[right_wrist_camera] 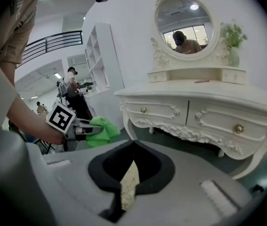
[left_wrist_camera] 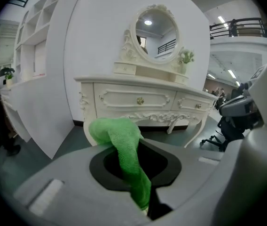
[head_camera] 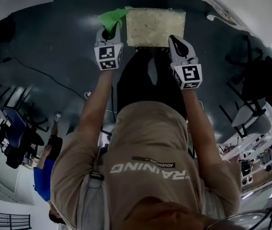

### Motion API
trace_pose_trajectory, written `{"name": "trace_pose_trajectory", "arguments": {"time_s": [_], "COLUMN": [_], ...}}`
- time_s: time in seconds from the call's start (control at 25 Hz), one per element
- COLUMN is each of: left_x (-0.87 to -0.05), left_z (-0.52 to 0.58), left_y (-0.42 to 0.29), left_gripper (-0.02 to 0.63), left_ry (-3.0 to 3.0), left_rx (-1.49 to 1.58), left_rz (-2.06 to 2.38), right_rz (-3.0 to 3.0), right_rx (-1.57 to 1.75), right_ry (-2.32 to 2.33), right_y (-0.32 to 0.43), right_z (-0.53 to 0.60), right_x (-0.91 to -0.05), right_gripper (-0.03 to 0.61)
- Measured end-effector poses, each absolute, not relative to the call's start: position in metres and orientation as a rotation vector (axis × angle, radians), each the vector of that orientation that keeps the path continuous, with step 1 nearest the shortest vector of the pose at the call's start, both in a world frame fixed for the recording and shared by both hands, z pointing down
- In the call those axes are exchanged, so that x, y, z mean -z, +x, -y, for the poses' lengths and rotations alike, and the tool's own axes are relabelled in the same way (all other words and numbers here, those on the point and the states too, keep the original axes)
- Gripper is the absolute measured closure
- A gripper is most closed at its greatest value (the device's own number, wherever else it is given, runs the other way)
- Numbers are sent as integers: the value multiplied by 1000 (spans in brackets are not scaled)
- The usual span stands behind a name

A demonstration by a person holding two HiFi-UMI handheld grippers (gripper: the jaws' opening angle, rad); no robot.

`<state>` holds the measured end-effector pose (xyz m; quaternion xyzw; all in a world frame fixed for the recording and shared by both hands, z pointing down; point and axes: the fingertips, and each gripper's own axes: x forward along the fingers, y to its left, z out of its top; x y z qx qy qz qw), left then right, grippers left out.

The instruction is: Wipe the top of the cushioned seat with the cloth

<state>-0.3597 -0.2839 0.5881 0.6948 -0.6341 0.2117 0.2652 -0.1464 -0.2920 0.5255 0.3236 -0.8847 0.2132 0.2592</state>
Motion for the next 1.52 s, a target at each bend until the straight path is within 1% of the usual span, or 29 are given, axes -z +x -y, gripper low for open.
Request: {"name": "trace_pose_trajectory", "arguments": {"time_s": [0.16,0.68,0.92,1.24,1.4,1.52], "left_x": [-658,-848,-871,-869,-869,-870], "left_z": [302,330,335,346,354,360], "left_y": [-356,-343,-328,-263,-231,-194], "left_gripper": [566,567,567,567,568,568], "left_ry": [1847,1688,1690,1801,1802,1827], "left_rx": [-634,-787,-795,-905,-912,-919], "left_rz": [1684,1579,1568,1451,1439,1411], "right_rz": [2350,2220,2216,2221,2241,2243], "right_rx": [-650,-863,-928,-969,-976,-981], "right_ry": [898,1047,1039,1108,1133,1129], "right_y": [-124,-62,-54,-21,6,33], "right_z": [296,272,256,263,271,269], "right_x": [-578,-702,-728,-735,-727,-729], "right_gripper": [577,577,577,577,577,577]}}
